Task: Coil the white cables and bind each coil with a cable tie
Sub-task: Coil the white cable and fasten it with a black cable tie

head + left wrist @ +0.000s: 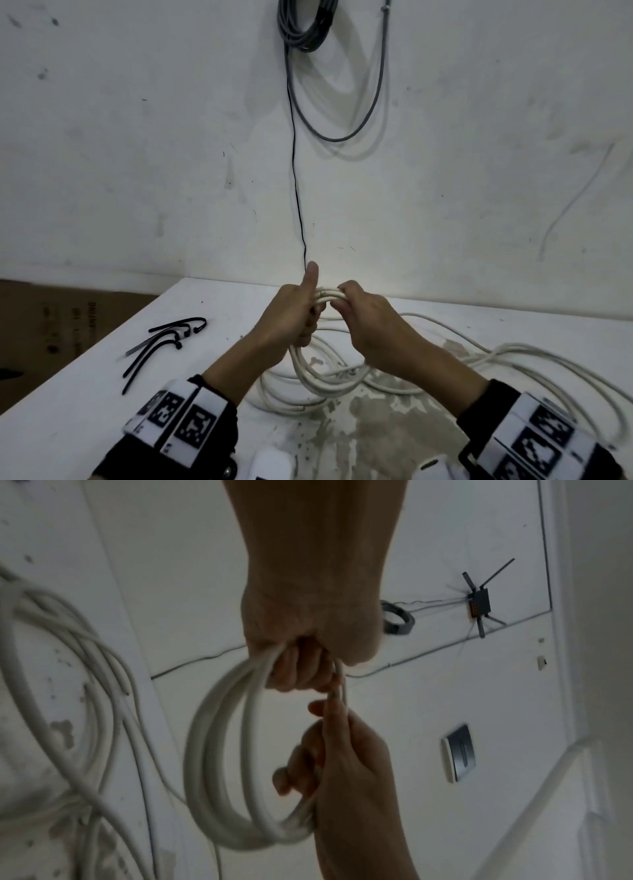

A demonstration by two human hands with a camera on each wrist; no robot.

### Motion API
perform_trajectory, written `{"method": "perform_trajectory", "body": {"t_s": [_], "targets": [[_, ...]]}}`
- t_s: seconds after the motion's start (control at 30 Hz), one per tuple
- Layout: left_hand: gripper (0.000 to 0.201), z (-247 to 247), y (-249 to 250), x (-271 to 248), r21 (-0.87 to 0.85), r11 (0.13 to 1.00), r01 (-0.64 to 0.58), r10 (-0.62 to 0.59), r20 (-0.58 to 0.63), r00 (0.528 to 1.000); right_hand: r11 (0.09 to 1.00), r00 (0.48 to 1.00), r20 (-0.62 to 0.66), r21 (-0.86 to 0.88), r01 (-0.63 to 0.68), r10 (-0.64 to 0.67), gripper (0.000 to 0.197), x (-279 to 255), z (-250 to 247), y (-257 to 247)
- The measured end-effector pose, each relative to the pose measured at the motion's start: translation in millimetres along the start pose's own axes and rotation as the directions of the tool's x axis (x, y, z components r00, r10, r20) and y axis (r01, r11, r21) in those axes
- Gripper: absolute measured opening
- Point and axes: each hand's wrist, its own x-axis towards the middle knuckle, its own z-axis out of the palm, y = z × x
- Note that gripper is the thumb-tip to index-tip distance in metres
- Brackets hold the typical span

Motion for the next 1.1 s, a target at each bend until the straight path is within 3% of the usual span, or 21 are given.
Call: {"method": "perform_trajectory", "body": {"t_s": [0.1, 0.17, 0.23, 0.33, 0.47, 0.6, 0.7, 0.77, 0.8, 0.87, 1.0, 1.1], "targets": [[0.044, -25.6, -5.1, -7.4, -0.126, 0.992, 0.019, 0.011, 0.228, 0.974, 0.997, 0.999, 0.013, 0.074, -0.031, 0.030, 0.021, 7.2, 4.5, -2.3], [0.027, -38.2, -13.1, -11.6, -0.038, 0.999, -0.038, 0.045, 0.208, 0.977, 0.994, 0.997, 0.048, 0.092, -0.057, 0.053, 0.023, 14.4, 11.2, -3.0], [0.033, -46.0, -24.2, -13.9, 0.257, 0.953, -0.159, 0.136, 0.106, 0.985, 0.991, 0.994, 0.091, 0.114, -0.072, 0.062, 0.027, 22.8, 23.7, -4.9], [0.034, -59.2, -43.2, -19.0, 0.703, 0.664, -0.254, 0.294, 0.067, 0.953, 0.990, 0.975, 0.208, 0.095, -0.103, 0.081, 0.028, 31.4, 48.2, -14.7], [0.030, -88.8, -70.6, -24.6, 0.865, 0.462, -0.196, 0.231, 0.096, 0.968, 0.999, 0.910, 0.412, -0.032, -0.041, 0.050, 0.026, 38.2, 76.8, -35.8], [0.031, -125.8, -85.9, -25.1, 0.838, 0.513, -0.188, 0.253, 0.062, 0.965, 0.961, 0.860, 0.508, 0.213, -0.177, 0.046, 0.037, 62.7, 101.9, -47.2], [0.033, -153.7, -96.3, -19.8, 0.811, 0.557, -0.178, 0.252, 0.040, 0.967, 0.889, 0.786, 0.617, 0.338, -0.309, 0.038, 0.027, 100.0, 120.2, -43.5], [0.030, -171.7, -103.4, -14.5, 0.790, 0.595, -0.147, 0.236, 0.003, 0.972, 0.856, 0.796, 0.599, 0.364, -0.367, 0.087, 0.029, 131.6, 139.8, -34.3], [0.029, -179.6, -106.0, -11.6, 0.777, 0.616, -0.125, 0.218, -0.015, 0.976, 0.887, 0.813, 0.573, 0.316, -0.338, 0.105, 0.029, 147.0, 151.0, -28.6], [0.027, -193.4, -110.2, -4.6, 0.758, 0.647, -0.085, 0.157, -0.023, 0.987, 0.983, 0.830, 0.554, 0.109, -0.147, 0.063, 0.033, 175.4, 177.3, -15.5], [0.023, -212.7, -112.9, 11.9, 0.752, 0.657, -0.052, 0.082, -0.003, 0.997, 0.990, 0.743, 0.670, -0.095, 0.107, -0.016, 0.043, 213.3, 219.4, 1.8], [0.026, -221.1, -113.7, 22.0, 0.741, 0.671, -0.027, 0.060, -0.018, 0.998, 0.971, 0.707, 0.707, -0.152, 0.186, -0.025, 0.038, 227.8, 238.4, 5.6]]}}
